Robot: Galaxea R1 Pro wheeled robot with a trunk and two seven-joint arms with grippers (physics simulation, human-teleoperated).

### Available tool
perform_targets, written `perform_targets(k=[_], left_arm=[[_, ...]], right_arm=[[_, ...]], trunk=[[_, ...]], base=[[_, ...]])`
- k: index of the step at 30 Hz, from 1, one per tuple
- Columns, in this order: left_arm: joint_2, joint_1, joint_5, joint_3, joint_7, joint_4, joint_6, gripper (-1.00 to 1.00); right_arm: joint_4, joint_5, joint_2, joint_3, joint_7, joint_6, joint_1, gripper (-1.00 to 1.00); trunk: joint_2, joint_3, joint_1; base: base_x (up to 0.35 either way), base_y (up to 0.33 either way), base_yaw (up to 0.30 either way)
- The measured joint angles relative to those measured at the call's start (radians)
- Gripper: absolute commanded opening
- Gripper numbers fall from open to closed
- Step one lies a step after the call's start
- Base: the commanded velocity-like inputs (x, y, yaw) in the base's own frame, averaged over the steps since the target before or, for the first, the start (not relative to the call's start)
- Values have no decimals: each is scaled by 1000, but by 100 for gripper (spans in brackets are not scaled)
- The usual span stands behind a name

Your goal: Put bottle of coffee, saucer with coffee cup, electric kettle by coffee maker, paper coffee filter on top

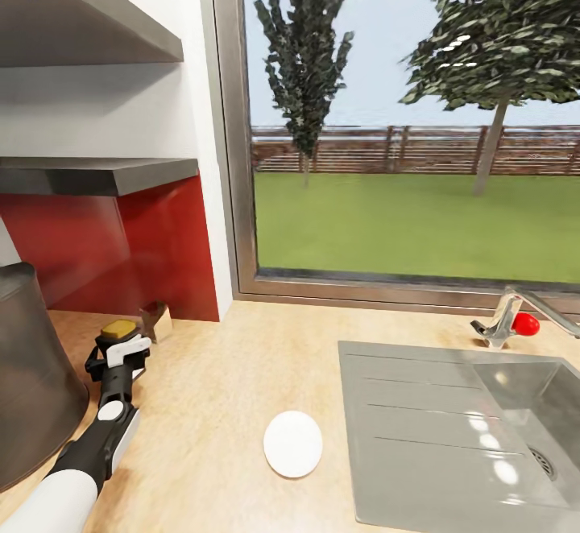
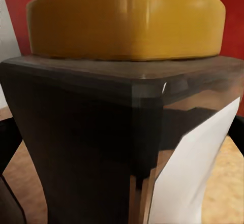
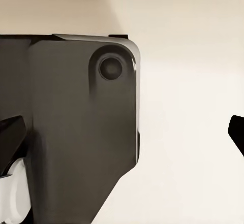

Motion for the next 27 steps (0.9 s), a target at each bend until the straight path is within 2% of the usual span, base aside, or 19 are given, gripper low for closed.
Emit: perform_targets(k=[10,27], left_arm=[[4,0,-1,-1,1,89,-4,100],[9,0,-1,-2,2,126,-6,100]], right_arm=[[1,0,0,0,0,0,0,100],[1,0,-2,0,0,0,0,100]], trunk=[[0,0,0],[0,0,0]], base=[[0,0,0],[0,0,0]])
